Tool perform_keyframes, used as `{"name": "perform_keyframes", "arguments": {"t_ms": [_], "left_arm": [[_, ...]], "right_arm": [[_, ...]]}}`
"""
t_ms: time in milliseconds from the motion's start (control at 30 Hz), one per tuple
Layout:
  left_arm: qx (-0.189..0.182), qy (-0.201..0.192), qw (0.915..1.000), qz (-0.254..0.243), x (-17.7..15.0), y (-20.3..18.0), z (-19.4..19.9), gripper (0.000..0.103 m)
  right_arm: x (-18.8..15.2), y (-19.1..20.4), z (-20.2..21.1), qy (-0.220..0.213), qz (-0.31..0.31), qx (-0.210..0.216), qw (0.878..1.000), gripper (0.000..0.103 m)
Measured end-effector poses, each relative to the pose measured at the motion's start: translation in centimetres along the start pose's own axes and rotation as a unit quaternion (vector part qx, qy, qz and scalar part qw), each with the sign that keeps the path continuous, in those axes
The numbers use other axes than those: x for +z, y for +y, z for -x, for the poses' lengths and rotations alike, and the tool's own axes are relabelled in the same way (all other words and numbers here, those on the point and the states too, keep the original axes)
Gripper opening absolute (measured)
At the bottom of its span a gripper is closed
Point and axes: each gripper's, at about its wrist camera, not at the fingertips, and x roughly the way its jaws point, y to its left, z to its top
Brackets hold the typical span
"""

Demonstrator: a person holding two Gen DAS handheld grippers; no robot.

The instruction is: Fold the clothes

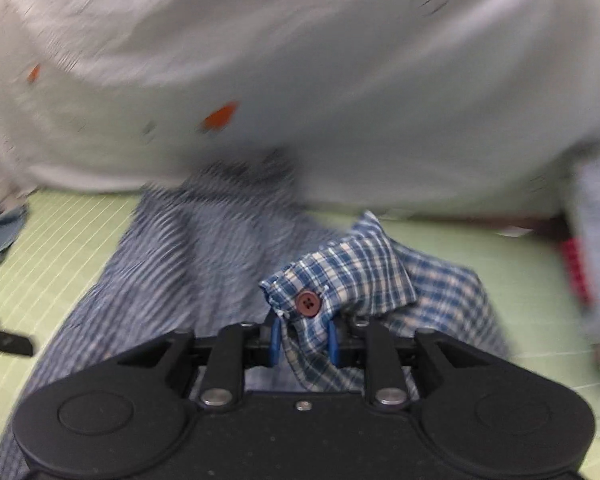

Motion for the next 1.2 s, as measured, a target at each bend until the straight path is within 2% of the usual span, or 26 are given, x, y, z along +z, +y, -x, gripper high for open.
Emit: {"name": "perform_keyframes", "arguments": {"t_ms": [67, 100, 133, 167, 233, 267, 367, 467, 600, 867, 933, 1033, 1133, 1167, 1200], "left_arm": [[0.007, 0.008, 0.9999, 0.001, -0.1, -0.1, -0.7, 0.095], [0.009, 0.011, 0.9999, 0.001, -0.2, -0.3, -0.8, 0.095], [0.01, 0.014, 0.9999, 0.0, -0.4, -0.4, -0.9, 0.095], [0.01, 0.015, 0.9998, -0.004, -0.5, -0.7, -0.9, 0.095], [0.002, 0.011, 0.9997, -0.021, -0.9, -1.9, -0.4, 0.095], [-0.001, 0.01, 0.9995, -0.029, -1.1, -2.5, -0.1, 0.095], [-0.012, 0.004, 0.9984, -0.054, -1.6, -4.2, 0.7, 0.095], [-0.023, -0.001, 0.9964, -0.081, -2.3, -6.0, 1.4, 0.095], [-0.04, -0.011, 0.9907, -0.129, -2.4, -9.5, 1.8, 0.095], [-0.084, -0.019, 0.9776, -0.192, -0.9, -15.6, -0.3, 0.093], [-0.093, -0.014, 0.9746, -0.203, -0.5, -16.7, -1.4, 0.087], [-0.104, 0.006, 0.9727, -0.207, 0.1, -17.7, -3.3, 0.065], [-0.117, 0.027, 0.9727, -0.199, 0.6, -18.0, -4.9, 0.026], [-0.121, 0.029, 0.9731, -0.194, 0.8, -17.9, -5.1, 0.001], [-0.126, 0.027, 0.9736, -0.189, 1.0, -17.6, -5.0, 0.001]], "right_arm": [[-1.2, 0.7, -2.2, 0.062, 0.003, 0.044, 0.997, 0.051], [-1.9, 1.0, -2.7, 0.081, 0.004, 0.046, 0.996, 0.054], [-2.5, 1.2, -2.6, 0.087, 0.002, 0.043, 0.995, 0.061], [-3.0, 1.3, -2.5, 0.093, 0.001, 0.039, 0.995, 0.075], [-3.7, 0.6, -0.9, 0.083, -0.014, 0.035, 0.996, 0.091], [-4.0, 0.1, 0.1, 0.073, -0.024, 0.031, 0.997, 0.094], [-4.4, -2.3, 2.4, 0.059, -0.057, 0.0, 0.997, 0.101], [-5.3, -5.1, 4.6, 0.05, -0.089, -0.04, 0.994, 0.103], [-6.9, -8.8, 5.7, 0.061, -0.112, -0.101, 0.987, 0.103], [-9.7, -14.5, 5.5, 0.096, -0.165, -0.141, 0.971, 0.103], [-9.9, -15.1, 4.6, 0.104, -0.169, -0.148, 0.969, 0.103], [-9.8, -15.9, 3.7, 0.112, -0.172, -0.15, 0.967, 0.103], [-9.7, -16.1, 2.8, 0.119, -0.167, -0.152, 0.967, 0.103], [-9.6, -16.0, 2.7, 0.12, -0.164, -0.152, 0.967, 0.103], [-9.5, -15.8, 2.6, 0.122, -0.161, -0.152, 0.968, 0.103]]}}
